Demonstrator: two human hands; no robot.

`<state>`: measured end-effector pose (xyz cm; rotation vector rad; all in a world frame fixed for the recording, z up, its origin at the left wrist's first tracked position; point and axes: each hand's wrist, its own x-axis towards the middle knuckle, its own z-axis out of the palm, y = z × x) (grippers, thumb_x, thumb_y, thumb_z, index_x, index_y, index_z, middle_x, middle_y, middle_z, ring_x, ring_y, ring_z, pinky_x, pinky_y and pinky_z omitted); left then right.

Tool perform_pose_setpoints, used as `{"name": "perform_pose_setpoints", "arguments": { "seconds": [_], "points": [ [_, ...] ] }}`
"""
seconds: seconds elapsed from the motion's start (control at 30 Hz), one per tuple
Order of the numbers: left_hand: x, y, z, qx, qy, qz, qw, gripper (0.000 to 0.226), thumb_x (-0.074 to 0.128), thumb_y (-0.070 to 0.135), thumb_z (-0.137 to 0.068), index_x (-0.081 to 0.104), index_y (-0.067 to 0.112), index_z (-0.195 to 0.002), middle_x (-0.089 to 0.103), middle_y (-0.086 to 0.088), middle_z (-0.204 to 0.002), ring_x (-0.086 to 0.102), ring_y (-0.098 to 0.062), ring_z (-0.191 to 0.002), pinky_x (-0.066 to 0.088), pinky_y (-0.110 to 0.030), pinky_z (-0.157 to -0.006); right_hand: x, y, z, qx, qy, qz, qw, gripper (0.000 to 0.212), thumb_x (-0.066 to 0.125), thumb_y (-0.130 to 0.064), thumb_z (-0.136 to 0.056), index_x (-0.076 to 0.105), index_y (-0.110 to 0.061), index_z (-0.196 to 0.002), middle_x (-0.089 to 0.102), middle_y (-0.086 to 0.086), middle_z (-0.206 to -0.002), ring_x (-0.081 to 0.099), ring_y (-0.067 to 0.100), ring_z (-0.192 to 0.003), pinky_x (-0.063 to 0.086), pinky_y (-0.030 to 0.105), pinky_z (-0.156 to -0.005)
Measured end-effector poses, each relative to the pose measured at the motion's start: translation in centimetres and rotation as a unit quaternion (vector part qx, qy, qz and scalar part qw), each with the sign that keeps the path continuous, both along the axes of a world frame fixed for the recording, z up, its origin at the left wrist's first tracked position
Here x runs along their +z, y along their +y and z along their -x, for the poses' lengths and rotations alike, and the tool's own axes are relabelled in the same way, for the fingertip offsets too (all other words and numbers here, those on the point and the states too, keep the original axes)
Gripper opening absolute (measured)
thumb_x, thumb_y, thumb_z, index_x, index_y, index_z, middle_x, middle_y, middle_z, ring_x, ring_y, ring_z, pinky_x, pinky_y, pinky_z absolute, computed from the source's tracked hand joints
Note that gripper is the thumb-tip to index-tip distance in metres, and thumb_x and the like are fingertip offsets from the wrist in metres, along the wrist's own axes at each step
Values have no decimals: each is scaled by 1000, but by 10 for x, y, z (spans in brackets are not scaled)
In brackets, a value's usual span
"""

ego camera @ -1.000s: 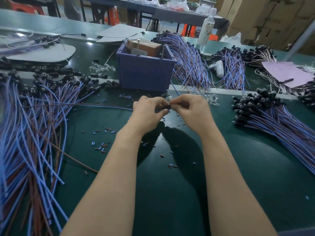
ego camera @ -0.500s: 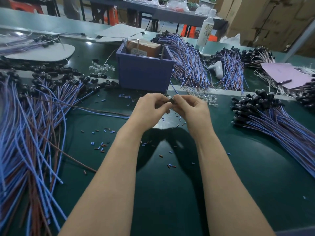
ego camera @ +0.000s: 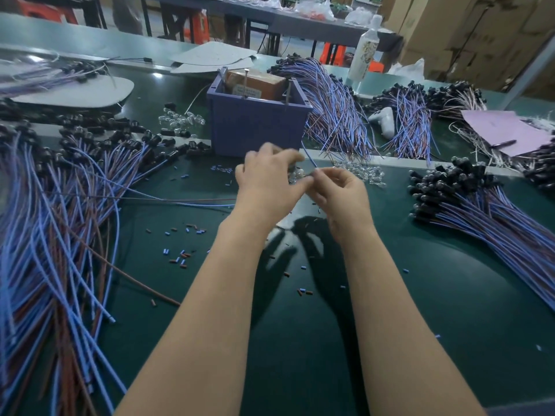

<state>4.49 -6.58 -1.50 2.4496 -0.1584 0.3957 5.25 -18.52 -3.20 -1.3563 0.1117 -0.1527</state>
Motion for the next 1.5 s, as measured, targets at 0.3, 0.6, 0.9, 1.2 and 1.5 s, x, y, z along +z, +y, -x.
{"name": "perform_pose_setpoints", "arguments": {
  "seconds": [0.3, 0.6, 0.9, 1.2, 1.5],
  "points": [
    [-6, -15, 6, -115, 397, 485, 771, 49, 39, 57, -94, 50, 10, -101, 57, -2, -49, 35, -6, -33, 28, -13, -33, 10, -35, -2, -70, 53, -207, 974, 18, 52, -6, -95, 58, -5, -79, 62, -2, -51, 58, 4, -46, 51, 14, -50],
    [-10, 14, -16, -16, 38, 693, 720, 27, 45, 17, -100, 59, 10, -79, 51, 11, -47, 40, 0, -42, 34, -13, -44, 4, -74, 0, -217, 126, 193, 949, 31, 52, -16, -89, 46, -15, -58, 44, 5, -49, 40, 20, -48, 31, 22, -47],
    [-25, -3, -19, -10, 38, 401, 915, 38, 51, 21, -98, 60, 15, -61, 55, 8, -43, 44, 0, -38, 40, -19, -52, 17, -1, 2, 2, -63, 502, 863, 27, 53, -26, -95, 67, -11, -112, 69, 6, -109, 61, 20, -103, 44, 27, -89],
    [-33, 1, -18, 54, 27, 379, 923, 20, 51, 21, -97, 58, 10, -82, 67, -11, -85, 65, -33, -89, 51, -46, -86, -13, 32, -8, 14, -44, 259, 965, 15, 55, -6, -92, 69, -9, -94, 70, 11, -91, 67, 27, -88, 52, 48, -90],
    [-35, 2, -15, 50, -13, 360, 932, 21, 44, 19, -100, 58, 13, -86, 64, 0, -78, 64, -24, -85, 48, -34, -77, -12, 23, -10, -118, 6, 51, 992, 12, 39, -8, -100, 48, -9, -92, 59, 3, -75, 61, 12, -68, 56, 29, -75]
  ]
}}
